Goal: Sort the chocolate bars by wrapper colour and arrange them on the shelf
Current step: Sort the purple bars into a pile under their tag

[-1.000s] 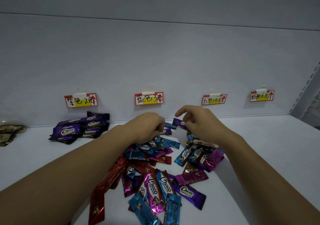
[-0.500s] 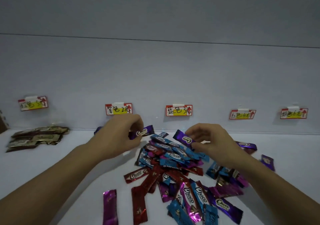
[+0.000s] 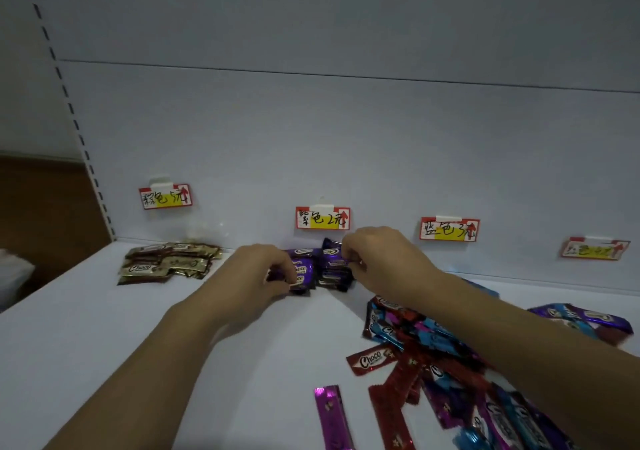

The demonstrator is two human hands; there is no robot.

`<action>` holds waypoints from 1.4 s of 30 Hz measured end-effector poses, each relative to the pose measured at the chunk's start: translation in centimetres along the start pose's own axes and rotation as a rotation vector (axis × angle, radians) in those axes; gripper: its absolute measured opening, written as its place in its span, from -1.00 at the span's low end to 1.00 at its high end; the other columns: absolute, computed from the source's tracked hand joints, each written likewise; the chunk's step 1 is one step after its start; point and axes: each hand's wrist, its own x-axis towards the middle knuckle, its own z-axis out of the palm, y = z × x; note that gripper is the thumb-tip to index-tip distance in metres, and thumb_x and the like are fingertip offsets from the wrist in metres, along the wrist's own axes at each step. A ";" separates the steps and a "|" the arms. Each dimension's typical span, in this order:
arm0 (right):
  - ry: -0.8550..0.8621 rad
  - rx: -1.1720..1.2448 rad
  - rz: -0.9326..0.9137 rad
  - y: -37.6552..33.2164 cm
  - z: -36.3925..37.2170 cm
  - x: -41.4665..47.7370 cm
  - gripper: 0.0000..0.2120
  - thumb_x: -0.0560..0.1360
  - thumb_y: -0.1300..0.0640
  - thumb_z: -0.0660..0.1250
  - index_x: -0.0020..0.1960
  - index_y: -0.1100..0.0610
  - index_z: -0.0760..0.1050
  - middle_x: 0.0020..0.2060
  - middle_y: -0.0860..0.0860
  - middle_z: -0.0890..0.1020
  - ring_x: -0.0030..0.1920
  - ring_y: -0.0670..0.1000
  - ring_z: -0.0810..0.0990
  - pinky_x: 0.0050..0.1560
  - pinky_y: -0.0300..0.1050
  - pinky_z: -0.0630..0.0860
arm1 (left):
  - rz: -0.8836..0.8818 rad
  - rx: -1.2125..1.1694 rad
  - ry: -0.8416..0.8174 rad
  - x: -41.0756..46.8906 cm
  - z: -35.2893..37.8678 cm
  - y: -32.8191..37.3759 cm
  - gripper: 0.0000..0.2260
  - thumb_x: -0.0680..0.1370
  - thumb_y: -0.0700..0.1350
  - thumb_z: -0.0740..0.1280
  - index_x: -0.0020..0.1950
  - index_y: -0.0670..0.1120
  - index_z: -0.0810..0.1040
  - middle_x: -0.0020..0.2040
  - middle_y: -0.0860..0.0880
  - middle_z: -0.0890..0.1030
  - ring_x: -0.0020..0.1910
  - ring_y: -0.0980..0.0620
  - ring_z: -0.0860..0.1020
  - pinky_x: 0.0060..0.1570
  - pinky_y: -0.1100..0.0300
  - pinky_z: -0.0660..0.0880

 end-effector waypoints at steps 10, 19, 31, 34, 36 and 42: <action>-0.061 -0.124 -0.030 -0.1 1.5 0.9 -0.74 0.62 -0.03 0.29 0.27 -0.01 0.56 0.14 -0.04 0.58 0.05 0.05 0.58 -0.02 -0.04 0.56 | 0.027 0.017 0.013 0.0 0.9 -1.1 -0.81 0.45 -0.12 0.52 0.00 0.13 0.67 0.09 0.13 0.49 0.05 0.14 0.48 -0.03 0.32 0.42; -0.022 -0.006 0.087 5.2 -1.7 -6.5 -0.75 0.59 0.07 0.31 0.24 -0.10 0.55 0.03 -0.17 0.61 -0.06 -0.14 0.57 -0.05 -0.12 0.56 | 0.151 0.023 0.058 -1.6 2.4 4.2 -0.75 0.57 0.06 0.39 0.25 0.20 0.55 0.14 0.30 0.44 0.18 0.29 0.36 0.09 0.36 0.35; -0.472 0.313 0.164 11.5 -4.9 -14.4 -0.51 0.57 0.26 0.27 0.34 -0.25 0.45 0.28 -0.21 0.47 0.25 -0.18 0.43 0.25 -0.10 0.47 | 0.325 0.181 -0.447 1.3 6.5 12.6 -0.51 0.65 0.12 0.24 0.57 0.12 0.26 0.47 0.12 0.33 0.41 0.16 0.30 0.44 0.20 0.29; -0.496 0.312 0.176 11.6 -5.3 -14.6 -0.60 0.54 0.25 0.29 0.21 -0.21 0.51 0.21 -0.19 0.50 0.21 -0.11 0.47 0.26 -0.03 0.47 | 0.322 0.241 -0.483 3.2 6.5 14.4 -0.54 0.61 0.08 0.33 0.50 0.11 0.36 0.37 0.07 0.43 0.32 0.11 0.40 0.36 0.11 0.40; -0.483 0.270 0.206 12.1 -5.5 -14.8 -0.69 0.53 0.25 0.28 0.06 -0.16 0.55 0.11 -0.18 0.53 0.15 -0.10 0.50 0.22 0.02 0.50 | 0.323 0.210 -0.447 3.6 7.2 15.1 -0.58 0.60 0.07 0.35 0.45 0.12 0.43 0.32 0.07 0.47 0.29 0.11 0.43 0.34 0.09 0.42; -0.348 0.338 0.219 12.2 -5.0 -14.6 -0.77 0.62 0.20 0.22 0.15 -0.10 0.48 0.13 -0.12 0.55 0.08 -0.11 0.54 0.07 -0.15 0.47 | 0.310 0.059 -0.271 2.7 9.3 15.0 -0.66 0.61 0.07 0.30 0.39 0.14 0.48 0.25 0.11 0.48 0.21 0.18 0.41 0.27 0.13 0.45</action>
